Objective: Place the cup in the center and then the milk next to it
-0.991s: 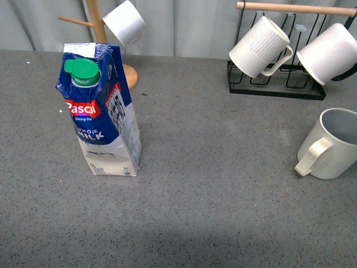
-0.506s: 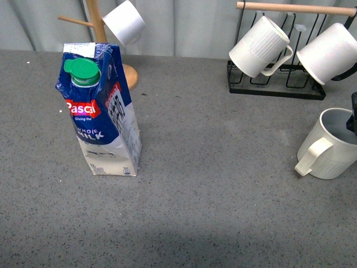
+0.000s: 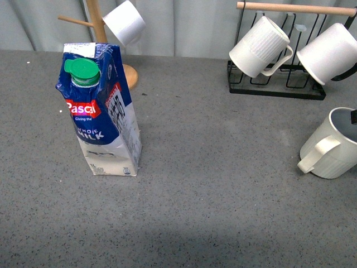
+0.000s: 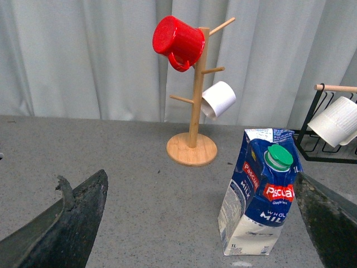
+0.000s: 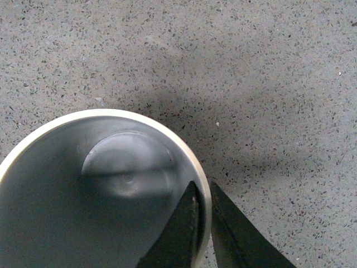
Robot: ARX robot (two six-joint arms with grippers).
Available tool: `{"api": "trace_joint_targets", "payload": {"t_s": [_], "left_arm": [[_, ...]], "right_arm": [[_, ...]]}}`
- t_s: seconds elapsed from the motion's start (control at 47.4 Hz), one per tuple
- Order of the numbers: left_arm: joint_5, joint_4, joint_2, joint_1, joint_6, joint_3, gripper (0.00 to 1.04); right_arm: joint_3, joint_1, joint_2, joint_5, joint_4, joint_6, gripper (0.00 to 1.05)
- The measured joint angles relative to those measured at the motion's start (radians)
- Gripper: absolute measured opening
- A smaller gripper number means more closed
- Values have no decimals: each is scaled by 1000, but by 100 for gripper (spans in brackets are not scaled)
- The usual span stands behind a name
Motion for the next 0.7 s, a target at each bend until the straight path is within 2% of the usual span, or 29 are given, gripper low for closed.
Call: {"api": "trace_joint_targets", "payload": {"t_s": [0.063,0.379,0.506,0.696], "left_arm": [[0,0,0,0,0,0,98],[0,0,0,0,0,0,98],[0,0,0,0,0,0,98],[0,0,0,0,0,0,98]], "right_arm": [[6,1,-1,-14,-3,11,1],[11,31,-45,-44,-44,24,1],[16,100,-106,-116,-90,25,1],[56,225,-104,-117,-105,33,1]]}}
